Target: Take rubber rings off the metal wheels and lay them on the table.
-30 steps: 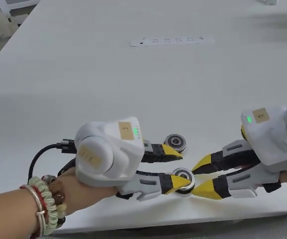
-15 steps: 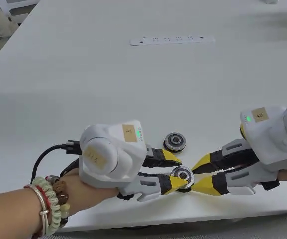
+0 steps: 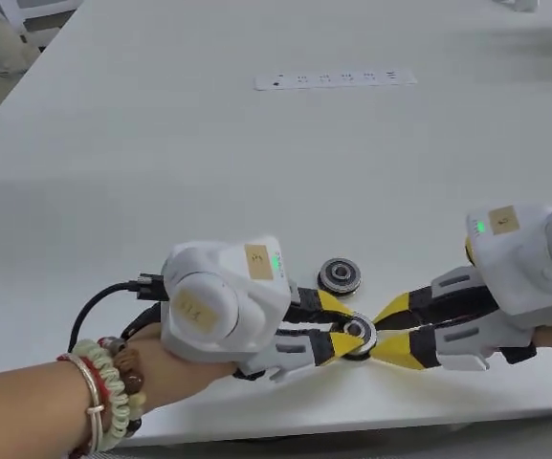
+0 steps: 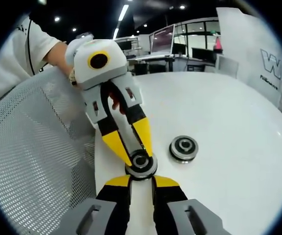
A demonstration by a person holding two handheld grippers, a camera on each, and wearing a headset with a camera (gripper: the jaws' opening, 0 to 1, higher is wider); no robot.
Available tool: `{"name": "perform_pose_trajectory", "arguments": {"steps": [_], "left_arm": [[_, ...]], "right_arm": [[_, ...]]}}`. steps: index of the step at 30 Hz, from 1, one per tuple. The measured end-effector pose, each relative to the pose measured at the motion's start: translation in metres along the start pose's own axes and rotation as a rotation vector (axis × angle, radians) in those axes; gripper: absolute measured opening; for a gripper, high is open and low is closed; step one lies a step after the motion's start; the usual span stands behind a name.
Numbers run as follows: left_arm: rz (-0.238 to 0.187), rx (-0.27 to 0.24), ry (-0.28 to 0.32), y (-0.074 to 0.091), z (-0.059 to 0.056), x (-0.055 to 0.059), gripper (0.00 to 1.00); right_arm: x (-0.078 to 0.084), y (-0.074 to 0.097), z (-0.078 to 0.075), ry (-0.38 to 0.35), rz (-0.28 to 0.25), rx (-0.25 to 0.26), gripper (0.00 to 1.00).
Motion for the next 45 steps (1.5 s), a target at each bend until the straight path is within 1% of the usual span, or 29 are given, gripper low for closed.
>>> {"name": "perform_pose_trajectory", "arguments": {"steps": [5,8,9,11,18,23,30,33,36,38,39,45], "left_arm": [[-0.007,-0.002,0.015,0.000,0.001,0.001,0.14],[-0.012,-0.003,0.026,0.000,0.001,0.002,0.14],[-0.017,-0.007,0.036,0.000,0.002,0.002,0.14],[-0.024,-0.014,0.045,0.000,0.002,0.003,0.14],[-0.026,-0.017,0.045,0.000,0.002,0.003,0.14],[-0.025,-0.021,0.048,0.000,0.002,0.003,0.14],[-0.016,-0.021,0.036,0.000,0.002,0.003,0.14],[-0.013,-0.024,0.027,0.000,0.002,0.003,0.14],[-0.013,-0.027,0.025,0.000,0.003,0.003,0.14],[-0.011,-0.030,0.027,0.000,0.003,0.003,0.14],[-0.011,-0.033,0.027,0.000,0.004,0.003,0.14],[-0.011,-0.039,0.026,0.000,0.005,0.003,0.14]], "right_arm": [[-0.001,-0.001,0.000,0.014,0.007,0.005,0.12],[0.000,-0.001,-0.002,0.033,0.020,0.012,0.10],[0.000,-0.001,-0.002,0.023,0.016,0.011,0.09],[0.000,-0.001,-0.003,0.025,0.016,0.009,0.09],[0.000,-0.001,-0.003,0.041,0.028,0.019,0.08],[0.001,0.000,-0.005,0.025,0.028,0.021,0.02],[0.001,0.000,-0.006,0.012,0.044,0.043,0.00],[0.000,0.000,-0.007,0.019,0.051,0.056,0.00],[0.000,0.000,-0.009,0.017,0.048,0.071,0.00],[-0.003,0.001,-0.011,0.027,0.036,0.085,0.00],[-0.004,0.002,-0.012,0.021,0.034,0.091,0.00],[-0.004,0.003,-0.013,0.011,0.028,0.098,0.00]]}}
Point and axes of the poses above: the centre of the closed fingertips' face, and the gripper's own axes: y roughly backward along the fingers, z roughly to its left, x roughly out of its underside, the point moved 5 cm from there along y, roughly backward along the fingers, and after that the axes turned 5 degrees about -y, right-handed, at the moved point
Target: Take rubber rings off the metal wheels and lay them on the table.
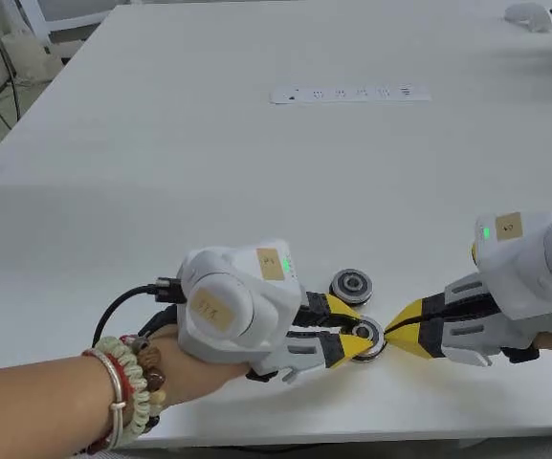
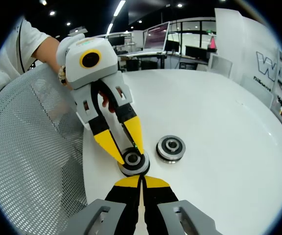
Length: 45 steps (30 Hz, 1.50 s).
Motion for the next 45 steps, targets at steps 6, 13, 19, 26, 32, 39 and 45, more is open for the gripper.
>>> {"name": "perform_pose_trajectory", "arguments": {"steps": [6,13,19,26,32,39,45], "left_arm": [[-0.002,-0.002,0.002,-0.0002,0.0007,0.0000,0.14],[-0.006,-0.004,-0.001,-0.0007,0.0011,-0.0001,0.13],[-0.014,-0.004,-0.002,-0.0005,0.0011,0.0003,0.13],[-0.022,-0.002,0.001,-0.0001,0.0009,0.0006,0.13],[-0.022,-0.002,-0.002,-0.0002,0.0011,0.0009,0.13],[-0.024,0.000,-0.003,-0.0001,0.0009,0.0009,0.13],[-0.023,0.003,-0.007,-0.0001,0.0010,0.0009,0.13]], "right_arm": [[0.0007,0.0027,-0.0031,-0.271,-0.041,-0.030,0.00],[0.0074,0.0045,-0.0057,-0.497,-0.088,-0.089,0.00],[0.0058,0.0065,-0.0055,-0.717,-0.136,-0.144,0.00],[0.0052,0.0048,-0.0040,-0.864,-0.151,-0.186,0.00],[0.0031,0.0042,-0.0010,-0.868,-0.162,-0.205,0.00],[0.0024,0.0044,-0.0012,-0.866,-0.150,-0.200,0.00],[0.0016,0.0050,-0.0010,-0.865,-0.151,-0.205,0.00]]}}
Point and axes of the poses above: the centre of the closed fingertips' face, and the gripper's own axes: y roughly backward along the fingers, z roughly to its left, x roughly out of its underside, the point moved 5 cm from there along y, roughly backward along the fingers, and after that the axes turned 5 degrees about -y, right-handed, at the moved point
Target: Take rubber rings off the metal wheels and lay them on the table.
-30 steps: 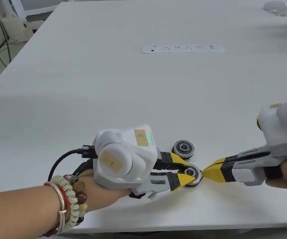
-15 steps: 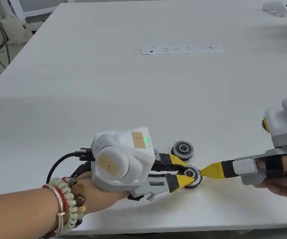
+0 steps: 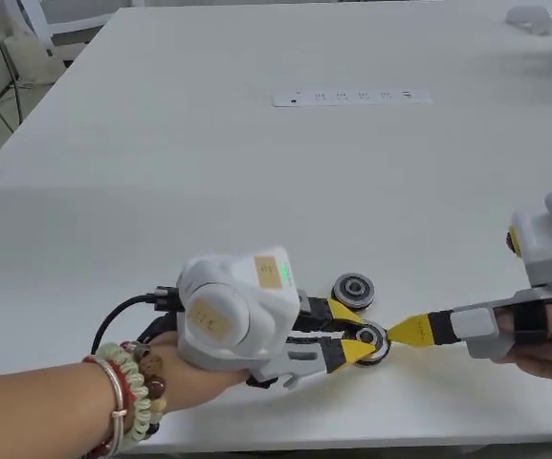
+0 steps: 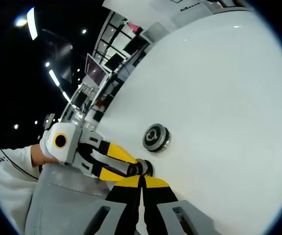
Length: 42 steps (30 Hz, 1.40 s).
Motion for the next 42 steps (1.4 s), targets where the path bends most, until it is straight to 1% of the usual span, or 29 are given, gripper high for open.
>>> {"name": "perform_pose_trajectory", "arguments": {"steps": [4,11,21,33,36,38,39,40,41,42], "left_arm": [[0.000,-0.001,0.002,0.000,0.000,0.000,0.13],[0.007,0.001,-0.018,0.000,-0.001,-0.001,0.13],[0.008,0.003,-0.030,0.001,-0.001,-0.001,0.13],[0.007,0.004,-0.037,0.000,-0.001,-0.001,0.13],[0.006,0.004,-0.038,0.000,-0.001,-0.001,0.13],[0.006,0.004,-0.035,0.000,-0.001,-0.001,0.13],[0.006,0.005,-0.034,0.000,-0.002,-0.001,0.13],[0.005,0.006,-0.031,-0.001,-0.002,-0.001,0.13],[0.006,0.000,-0.028,-0.001,-0.001,-0.001,0.13],[0.006,0.003,-0.030,-0.001,-0.001,-0.001,0.13]], "right_arm": [[-0.001,0.000,0.001,0.003,0.000,0.005,0.00],[-0.002,0.000,0.004,0.003,0.007,0.000,0.00],[-0.002,-0.002,0.008,0.020,0.014,-0.002,0.00],[-0.002,-0.003,0.012,0.035,0.019,-0.016,0.00],[-0.002,-0.004,0.014,0.040,0.021,-0.025,0.00],[-0.002,-0.005,0.017,0.043,0.022,-0.042,0.00],[-0.003,-0.006,0.020,0.041,0.015,-0.062,0.00],[-0.006,-0.006,0.026,0.038,-0.001,-0.098,0.00],[-0.004,-0.008,0.030,0.025,0.024,-0.104,0.00],[-0.004,-0.010,0.027,0.074,0.029,-0.077,0.00]]}}
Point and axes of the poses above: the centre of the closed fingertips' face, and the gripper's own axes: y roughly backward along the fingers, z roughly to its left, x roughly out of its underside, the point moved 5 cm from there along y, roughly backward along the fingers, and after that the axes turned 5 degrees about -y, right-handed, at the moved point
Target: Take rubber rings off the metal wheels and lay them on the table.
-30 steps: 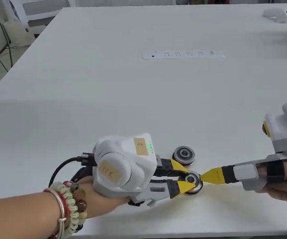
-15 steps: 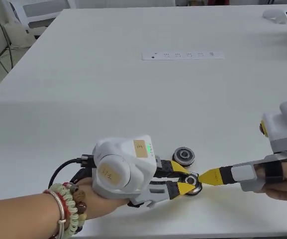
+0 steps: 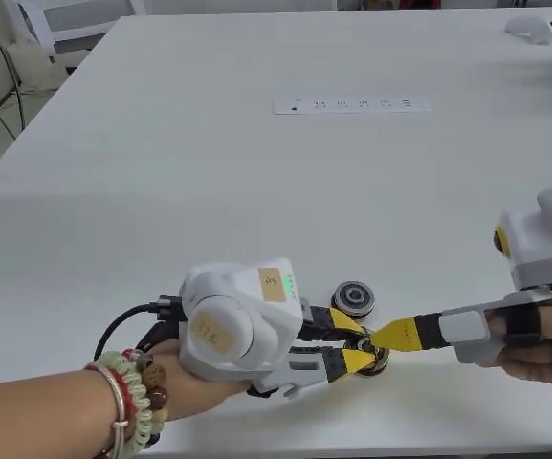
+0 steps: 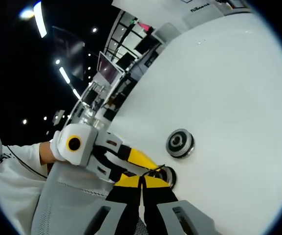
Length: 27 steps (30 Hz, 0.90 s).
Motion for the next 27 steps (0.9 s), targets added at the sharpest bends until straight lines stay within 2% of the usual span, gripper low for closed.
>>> {"name": "perform_pose_trajectory", "arguments": {"steps": [7,11,16,18,27], "left_arm": [[0.001,-0.003,-0.011,0.001,-0.001,0.000,0.13],[0.011,0.003,-0.014,0.000,-0.001,-0.001,0.13],[0.044,0.036,-0.014,0.001,-0.001,-0.003,0.14],[0.060,0.050,-0.036,0.001,-0.002,-0.004,0.14],[0.070,0.098,-0.059,0.008,-0.004,-0.009,0.18]], "right_arm": [[0.000,0.004,-0.003,0.007,-0.005,0.006,0.00],[0.003,0.003,-0.005,0.025,0.016,0.031,0.00],[0.008,0.003,-0.009,0.022,0.043,0.050,0.00],[0.008,0.003,-0.008,0.026,0.049,0.052,0.00],[0.007,0.009,-0.004,0.043,0.058,0.067,0.00]]}}
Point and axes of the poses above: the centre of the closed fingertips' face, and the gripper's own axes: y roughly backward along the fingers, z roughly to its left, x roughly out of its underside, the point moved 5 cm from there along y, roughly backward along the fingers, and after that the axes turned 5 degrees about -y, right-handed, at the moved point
